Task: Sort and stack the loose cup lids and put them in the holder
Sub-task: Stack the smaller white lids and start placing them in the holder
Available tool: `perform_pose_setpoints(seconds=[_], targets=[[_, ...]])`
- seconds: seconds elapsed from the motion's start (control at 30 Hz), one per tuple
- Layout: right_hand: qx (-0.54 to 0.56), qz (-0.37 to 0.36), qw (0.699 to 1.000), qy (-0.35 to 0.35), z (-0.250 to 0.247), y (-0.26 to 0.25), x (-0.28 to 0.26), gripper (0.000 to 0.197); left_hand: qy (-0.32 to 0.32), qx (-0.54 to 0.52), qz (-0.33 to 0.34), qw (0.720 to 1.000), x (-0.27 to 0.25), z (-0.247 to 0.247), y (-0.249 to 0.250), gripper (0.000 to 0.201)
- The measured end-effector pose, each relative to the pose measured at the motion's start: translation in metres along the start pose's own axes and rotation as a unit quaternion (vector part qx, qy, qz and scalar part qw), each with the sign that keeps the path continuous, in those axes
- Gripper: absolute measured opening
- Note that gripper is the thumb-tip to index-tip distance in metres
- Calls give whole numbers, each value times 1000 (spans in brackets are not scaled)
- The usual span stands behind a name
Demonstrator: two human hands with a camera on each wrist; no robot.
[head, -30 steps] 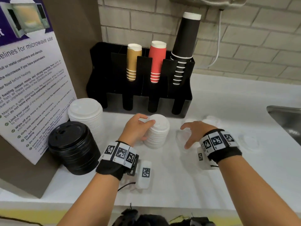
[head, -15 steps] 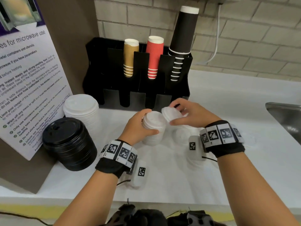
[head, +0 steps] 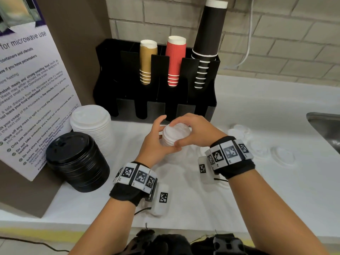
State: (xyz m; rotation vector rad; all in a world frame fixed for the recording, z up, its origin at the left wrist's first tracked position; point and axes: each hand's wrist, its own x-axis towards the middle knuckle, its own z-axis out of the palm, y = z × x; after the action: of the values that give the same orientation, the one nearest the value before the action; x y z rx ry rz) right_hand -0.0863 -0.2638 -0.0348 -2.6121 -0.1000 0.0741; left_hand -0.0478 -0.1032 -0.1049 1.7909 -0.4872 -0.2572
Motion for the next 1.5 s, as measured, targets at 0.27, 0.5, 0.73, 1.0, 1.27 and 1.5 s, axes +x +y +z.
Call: perform_pose_setpoints(seconds=[0.27,0.5,0.73,1.0,1.27,1.5], targets=[[30,2,1000,3,3,5,-4,48,-4,-25,30,999,-3,2,-5,59],[45,173,981,73,-5,43,-25,31,-6,-6,20,1000,-4,2,-2,53],[-11,270,961,-65,5,53,-34,65,11,35,18,999,-3,6,3,45],[-58,250,960,-107,11,59,-26,60,14,39,12,999,-3,7,5,46],[-8,241,971,-9,-5,60,-27,51,9,35,-2,999,3,1,6,70],[145,52,974,167,-21,14,-17,32,6,31,5,999,2,-3,3,66]])
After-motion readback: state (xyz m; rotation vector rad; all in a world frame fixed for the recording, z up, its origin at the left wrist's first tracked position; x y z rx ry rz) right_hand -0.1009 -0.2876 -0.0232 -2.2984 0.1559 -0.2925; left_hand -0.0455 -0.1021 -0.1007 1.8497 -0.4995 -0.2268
